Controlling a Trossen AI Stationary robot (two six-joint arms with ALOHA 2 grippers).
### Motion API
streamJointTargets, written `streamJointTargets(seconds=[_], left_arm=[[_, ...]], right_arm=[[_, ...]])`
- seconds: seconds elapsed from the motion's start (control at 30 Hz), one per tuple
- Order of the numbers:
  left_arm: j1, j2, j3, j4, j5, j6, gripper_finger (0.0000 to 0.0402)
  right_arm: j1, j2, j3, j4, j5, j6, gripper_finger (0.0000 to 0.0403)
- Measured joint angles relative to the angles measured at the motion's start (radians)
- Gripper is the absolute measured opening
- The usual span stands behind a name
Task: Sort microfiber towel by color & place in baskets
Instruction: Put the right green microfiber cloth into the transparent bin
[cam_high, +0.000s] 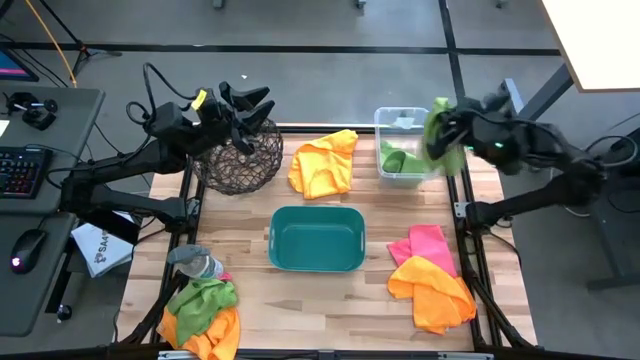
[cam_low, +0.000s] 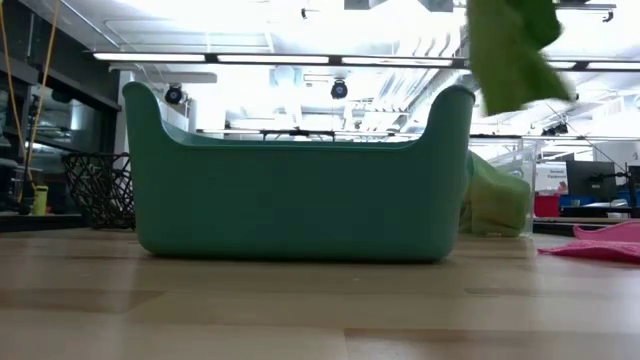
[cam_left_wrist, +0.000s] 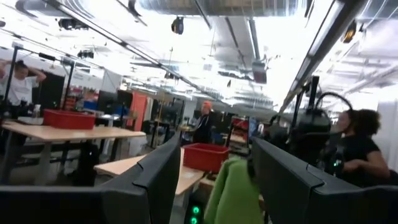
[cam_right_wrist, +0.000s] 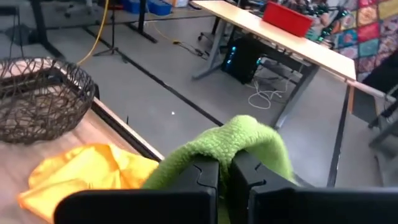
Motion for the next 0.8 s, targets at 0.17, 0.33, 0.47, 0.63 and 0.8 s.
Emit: streamJointTargets(seconds=[0.17, 0.33, 0.47, 0.63, 0.8], left_arm=[[0.000, 0.000, 0.000, 0.005, 0.004, -0.097, 0.0186], [0.000, 0.000, 0.000, 0.004, 0.028, -0.109, 0.0186], [0.000, 0.000, 0.000, 0.004, 0.028, -0.100, 0.0186], [0.000, 0.000, 0.000, 0.003, 0.028, -0.093, 0.0186], [0.000, 0.000, 0.000, 0.003, 0.029, -0.092, 0.0186]], right_arm=[[-0.208, 0.010, -0.045, 0.123, -0.167, -0.155, 0.0000], [-0.419, 0.053, -0.045, 0.123, -0.329, -0.284, 0.0000], [-0.541, 0.117, -0.044, 0.109, -0.464, -0.355, 0.0000], [-0.618, 0.215, -0.044, 0.107, -0.631, -0.393, 0.0000], [-0.624, 0.288, -0.044, 0.035, -0.627, -0.468, 0.0000]])
